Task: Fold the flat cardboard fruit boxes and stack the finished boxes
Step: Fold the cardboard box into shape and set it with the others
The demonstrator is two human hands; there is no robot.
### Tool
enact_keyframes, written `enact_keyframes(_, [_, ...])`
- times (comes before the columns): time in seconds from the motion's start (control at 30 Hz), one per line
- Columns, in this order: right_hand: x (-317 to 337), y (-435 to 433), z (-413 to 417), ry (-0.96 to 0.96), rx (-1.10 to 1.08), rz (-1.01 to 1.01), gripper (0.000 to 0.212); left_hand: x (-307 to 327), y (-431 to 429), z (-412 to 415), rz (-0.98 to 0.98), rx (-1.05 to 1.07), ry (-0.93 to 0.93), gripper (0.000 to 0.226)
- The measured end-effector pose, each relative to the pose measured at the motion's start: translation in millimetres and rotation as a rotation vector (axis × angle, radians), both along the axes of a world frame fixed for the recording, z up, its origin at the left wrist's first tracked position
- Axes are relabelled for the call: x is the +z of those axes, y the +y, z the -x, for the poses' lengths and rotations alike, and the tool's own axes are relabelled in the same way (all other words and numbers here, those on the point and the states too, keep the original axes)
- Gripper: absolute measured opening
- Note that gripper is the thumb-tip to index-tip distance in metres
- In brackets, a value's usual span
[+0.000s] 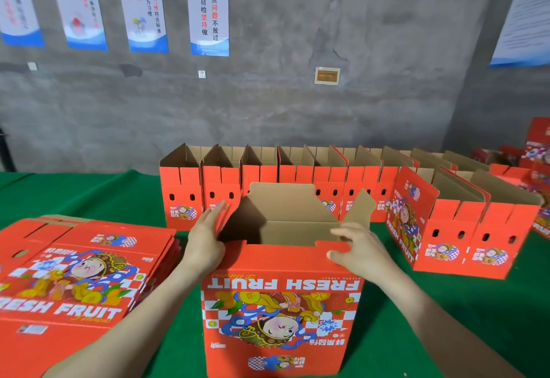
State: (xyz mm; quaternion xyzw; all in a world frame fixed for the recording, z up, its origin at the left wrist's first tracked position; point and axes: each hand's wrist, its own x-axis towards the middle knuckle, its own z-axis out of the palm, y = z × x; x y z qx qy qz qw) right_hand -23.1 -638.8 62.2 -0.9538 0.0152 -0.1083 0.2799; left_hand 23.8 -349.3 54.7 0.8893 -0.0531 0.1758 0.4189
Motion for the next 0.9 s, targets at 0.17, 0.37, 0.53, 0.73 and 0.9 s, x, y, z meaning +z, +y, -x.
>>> enact_keyframes(0.17, [32, 9, -7, 0.169, 0.066, 0.627, 0.077, 3, -6, 5, -0.092, -0.083, -0.021, 0.079])
enact_keyframes(0.37, [51, 27, -25, 0.385, 0.19, 0.743, 0.093, 2, -2, 2, -0.117, -0.133, -0.013, 0.071])
enact_keyframes(0.53, [50, 33, -28, 0.433, 0.194, 0.767, 0.098, 6, -3, -1, -0.297, -0.23, 0.057, 0.051])
enact_keyframes(0.73, [44, 28, -25, 0.381, 0.229, 0.693, 0.097, 14, -6, -25, -0.471, -0.177, 0.268, 0.044])
enact_keyframes(0.9, [35, 16, -22, 0.288, 0.267, 0.594, 0.094, 11, -20, -40, -0.494, -0.284, 0.174, 0.058])
